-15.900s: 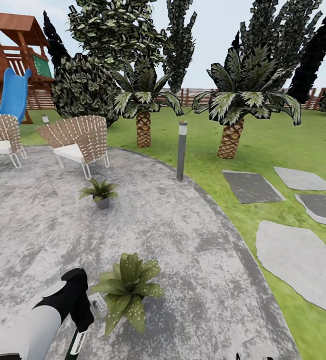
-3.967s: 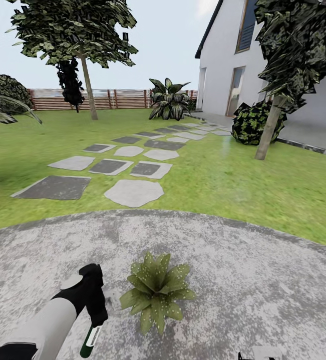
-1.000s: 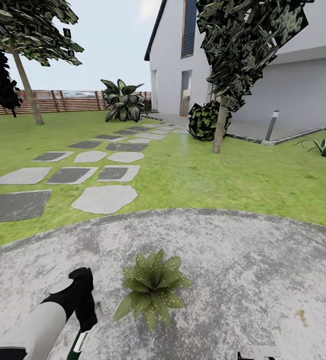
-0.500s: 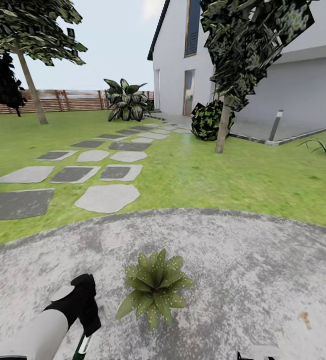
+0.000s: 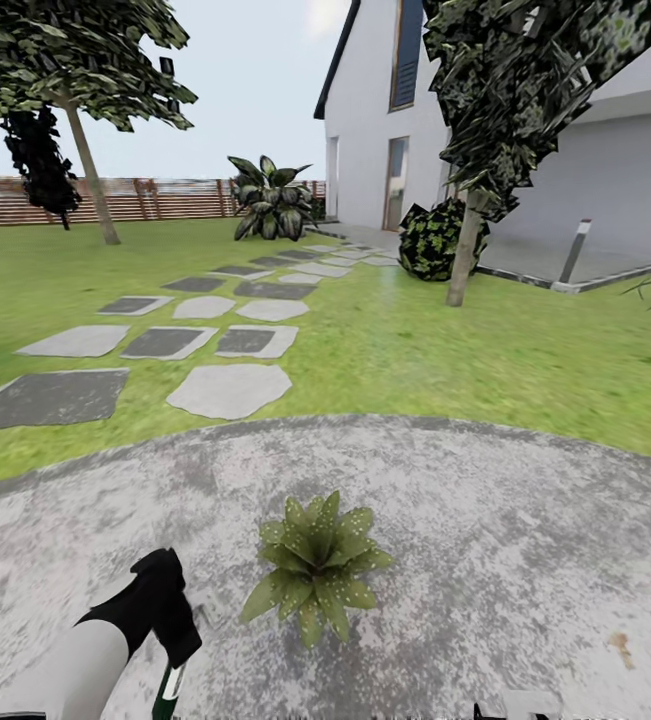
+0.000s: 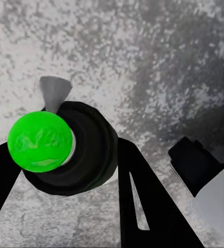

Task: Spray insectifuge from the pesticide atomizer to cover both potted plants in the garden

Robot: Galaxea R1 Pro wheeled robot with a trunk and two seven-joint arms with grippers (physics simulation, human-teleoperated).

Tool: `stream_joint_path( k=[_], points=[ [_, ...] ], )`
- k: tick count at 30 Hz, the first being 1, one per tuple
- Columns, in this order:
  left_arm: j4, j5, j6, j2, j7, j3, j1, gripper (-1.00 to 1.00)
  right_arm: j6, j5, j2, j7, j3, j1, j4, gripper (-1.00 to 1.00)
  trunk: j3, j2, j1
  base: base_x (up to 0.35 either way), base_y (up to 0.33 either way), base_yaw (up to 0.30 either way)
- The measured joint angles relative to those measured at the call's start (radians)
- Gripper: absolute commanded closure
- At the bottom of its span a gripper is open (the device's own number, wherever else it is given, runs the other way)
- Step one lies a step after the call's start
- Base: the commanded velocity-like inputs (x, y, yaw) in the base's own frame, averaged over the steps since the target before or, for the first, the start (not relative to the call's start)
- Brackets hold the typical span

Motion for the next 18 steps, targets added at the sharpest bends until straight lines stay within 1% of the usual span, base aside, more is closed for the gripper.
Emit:
stream_joint_path(
  k=[2, 4, 5, 6, 8, 9, 11, 14, 18],
  points=[
    [-0.002, 0.008, -0.001, -0.001, 0.005, 0.005, 0.0, 1.0, 0.0, 0.001, -0.001, 0.0, 0.001, 0.0, 0.001, -1.0, 0.0, 0.0, 0.0, -0.171, -0.107, 0.029],
    [-0.002, 0.01, 0.0, -0.001, 0.051, 0.006, 0.0, 1.0, -0.001, 0.002, -0.003, 0.001, 0.002, 0.0, 0.004, -1.0, 0.0, 0.0, 0.0, -0.045, -0.028, 0.007],
    [-0.001, 0.017, 0.002, -0.001, 0.104, 0.006, 0.0, 1.0, -0.001, 0.002, -0.003, 0.002, 0.002, 0.0, 0.006, -1.0, 0.0, 0.0, 0.0, -0.011, -0.007, 0.002],
    [0.004, 0.038, 0.003, -0.001, 0.124, 0.006, 0.0, 1.0, -0.001, 0.002, -0.003, 0.002, 0.002, 0.0, 0.006, -1.0, 0.0, 0.0, 0.0, -0.005, -0.003, 0.001],
    [0.002, 0.107, 0.002, 0.004, 0.141, 0.004, 0.001, 1.0, -0.002, 0.002, -0.002, 0.001, 0.001, 0.0, 0.002, -1.0, 0.0, 0.0, 0.0, -0.001, -0.001, 0.0],
    [0.004, 0.172, -0.025, 0.009, 0.144, 0.004, 0.001, 1.0, -0.003, 0.001, -0.002, 0.002, 0.002, 0.0, -0.001, -1.0, 0.0, 0.0, 0.0, 0.0, 0.0, 0.0],
    [0.009, 0.209, -0.103, 0.012, 0.152, 0.01, 0.003, 1.0, -0.003, 0.001, -0.002, 0.0, 0.0, 0.0, -0.001, -1.0, 0.0, 0.0, 0.0, 0.0, 0.0, 0.051],
    [0.005, 0.231, -0.113, 0.013, 0.154, 0.042, 0.004, 1.0, -0.003, 0.001, -0.002, 0.0, 0.0, 0.0, -0.001, -1.0, 0.0, 0.0, 0.0, -0.002, 0.0, 0.207],
    [0.002, 0.237, -0.117, 0.013, 0.158, 0.065, 0.004, 1.0, -0.003, 0.001, -0.001, 0.0, 0.0, 0.0, -0.001, -1.0, 0.0, 0.0, 0.0, -0.144, -0.096, 0.267]
  ],
)
